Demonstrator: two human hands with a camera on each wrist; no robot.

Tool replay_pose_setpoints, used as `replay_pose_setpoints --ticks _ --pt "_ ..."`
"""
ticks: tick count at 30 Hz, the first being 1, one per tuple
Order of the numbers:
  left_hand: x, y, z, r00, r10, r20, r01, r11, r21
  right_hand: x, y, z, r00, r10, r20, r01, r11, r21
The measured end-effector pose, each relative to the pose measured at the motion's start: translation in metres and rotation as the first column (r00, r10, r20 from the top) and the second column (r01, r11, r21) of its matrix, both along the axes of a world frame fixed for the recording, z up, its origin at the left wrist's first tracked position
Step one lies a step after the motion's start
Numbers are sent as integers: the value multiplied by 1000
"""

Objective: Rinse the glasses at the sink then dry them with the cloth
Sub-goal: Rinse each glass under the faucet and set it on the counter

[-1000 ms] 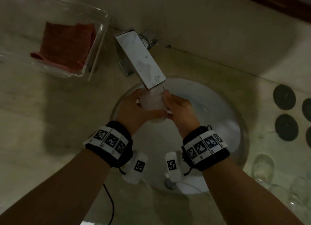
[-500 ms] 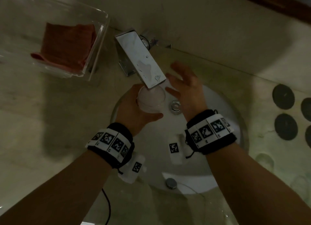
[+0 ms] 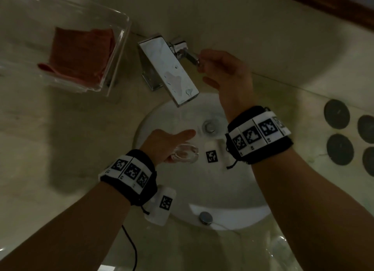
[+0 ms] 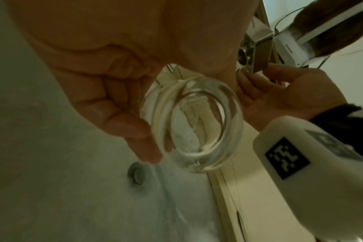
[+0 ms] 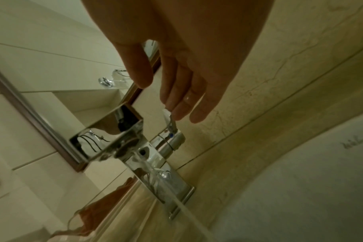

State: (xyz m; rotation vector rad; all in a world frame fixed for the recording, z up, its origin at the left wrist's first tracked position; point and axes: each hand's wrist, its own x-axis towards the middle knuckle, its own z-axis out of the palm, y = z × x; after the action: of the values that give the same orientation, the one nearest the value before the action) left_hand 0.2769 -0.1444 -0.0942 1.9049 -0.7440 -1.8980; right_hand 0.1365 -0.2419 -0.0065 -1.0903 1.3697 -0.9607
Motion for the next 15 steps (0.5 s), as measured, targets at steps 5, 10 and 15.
replay_pose_setpoints --ticks 5,10,15 --pt "-1 1 6 999 46 -27 -44 997 56 3 19 0 998 -6 -64 12 995 100" --pt "-7 2 25 1000 -1 -8 1 999 32 -6 65 -11 946 -1 -324 76 973 218" --pt "-28 1 60 996 -89 -21 81 968 -236 -33 105 11 878 10 -479 114 967 229"
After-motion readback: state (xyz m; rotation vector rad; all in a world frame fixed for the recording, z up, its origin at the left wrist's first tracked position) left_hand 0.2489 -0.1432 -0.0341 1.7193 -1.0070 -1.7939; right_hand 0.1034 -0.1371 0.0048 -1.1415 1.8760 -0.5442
